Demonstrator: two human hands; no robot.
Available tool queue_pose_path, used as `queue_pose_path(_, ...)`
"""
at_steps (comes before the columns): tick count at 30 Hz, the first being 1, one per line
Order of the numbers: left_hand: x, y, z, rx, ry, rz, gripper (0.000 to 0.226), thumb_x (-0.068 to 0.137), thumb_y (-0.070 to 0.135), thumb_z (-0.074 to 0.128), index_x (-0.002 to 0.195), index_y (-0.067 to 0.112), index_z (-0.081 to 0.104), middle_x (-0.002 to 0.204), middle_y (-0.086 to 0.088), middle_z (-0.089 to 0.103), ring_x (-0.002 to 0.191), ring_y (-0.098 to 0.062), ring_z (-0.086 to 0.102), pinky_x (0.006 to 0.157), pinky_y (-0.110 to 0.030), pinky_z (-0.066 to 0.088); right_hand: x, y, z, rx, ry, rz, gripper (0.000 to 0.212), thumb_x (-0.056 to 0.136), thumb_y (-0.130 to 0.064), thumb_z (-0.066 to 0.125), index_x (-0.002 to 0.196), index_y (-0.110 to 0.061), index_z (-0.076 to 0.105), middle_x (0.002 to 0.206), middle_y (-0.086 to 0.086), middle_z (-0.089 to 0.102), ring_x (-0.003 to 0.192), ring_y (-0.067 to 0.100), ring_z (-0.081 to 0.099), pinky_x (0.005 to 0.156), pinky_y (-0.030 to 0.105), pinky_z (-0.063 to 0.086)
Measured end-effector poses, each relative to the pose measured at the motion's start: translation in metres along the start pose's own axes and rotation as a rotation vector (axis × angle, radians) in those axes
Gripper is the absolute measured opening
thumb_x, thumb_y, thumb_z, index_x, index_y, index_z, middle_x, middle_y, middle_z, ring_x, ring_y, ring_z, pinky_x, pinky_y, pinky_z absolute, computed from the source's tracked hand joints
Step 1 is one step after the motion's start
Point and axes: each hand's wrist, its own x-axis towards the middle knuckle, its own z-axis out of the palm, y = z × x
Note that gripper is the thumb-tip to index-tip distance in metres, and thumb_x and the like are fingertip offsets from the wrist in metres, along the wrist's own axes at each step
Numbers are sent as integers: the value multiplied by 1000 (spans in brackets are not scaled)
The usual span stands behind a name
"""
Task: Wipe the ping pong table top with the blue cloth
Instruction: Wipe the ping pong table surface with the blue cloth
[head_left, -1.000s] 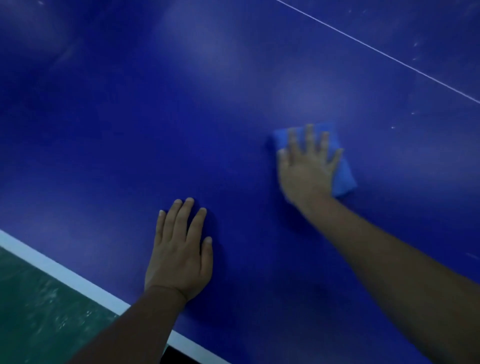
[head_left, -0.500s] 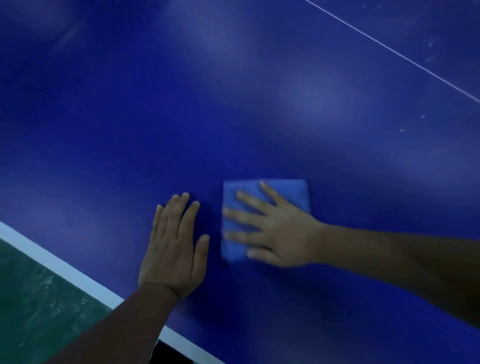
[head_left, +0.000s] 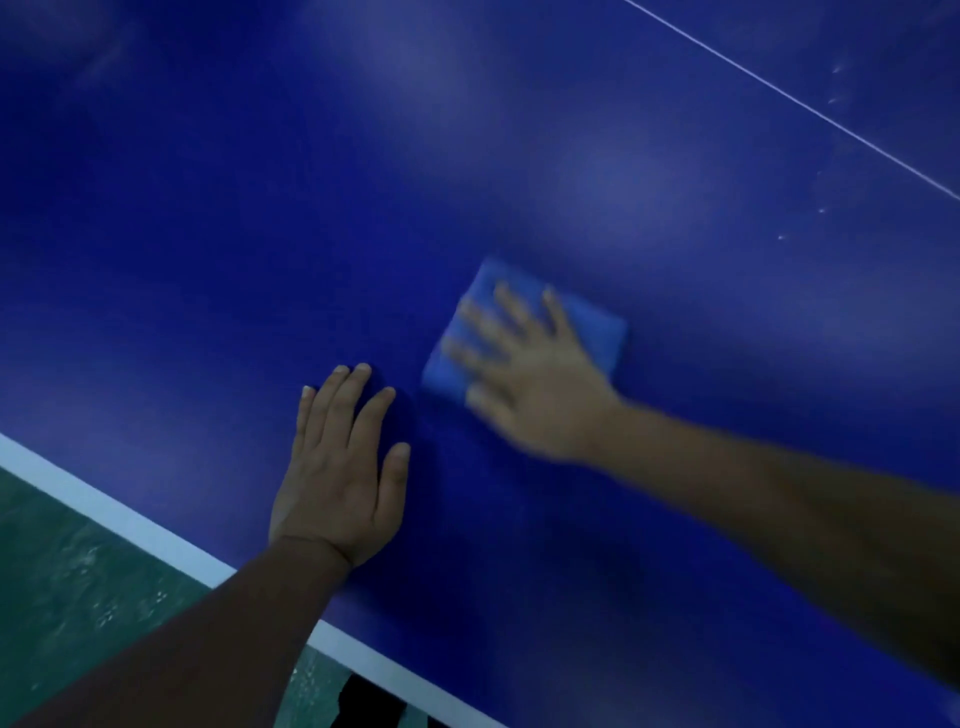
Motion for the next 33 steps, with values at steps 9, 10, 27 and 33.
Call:
queue_pose_path(9,-3,-2,0,-2,-14,18,66,98,45,25,144,2,45,160,-17,26,151,-31,12,124,-47,-1,-64,37,-9,34,-19,334,53,103,-52,29,154,-39,24,166,-2,18,154,31,12,120,59,5)
queue_pose_path(10,-2,-3,-1,-1,-12,26,65,98,44,26,144,2,45,159,-17,26,151,-32,12,124,-45,-3,-53,33,-10,63,5,509,54,104,-52,28,156,-40,21,167,-4,14,154,28,7,121,57,1)
queue_pose_path(27,-84,-31,-16,200,-147,230,60,98,39,32,144,2,44,155,-20,34,148,-37,23,122,-53,12,-134,-72,4,101,24,959,56,104,-52,23,158,-36,20,168,-5,9,154,28,1,121,61,0)
queue_pose_path(33,-71,-11,-19,176,-64,159,50,95,34,37,128,2,57,141,-22,48,133,-41,40,117,-56,22,-152,-97,8,77,-93,303,55,104,-58,17,154,-39,29,166,-7,16,155,26,6,122,58,0)
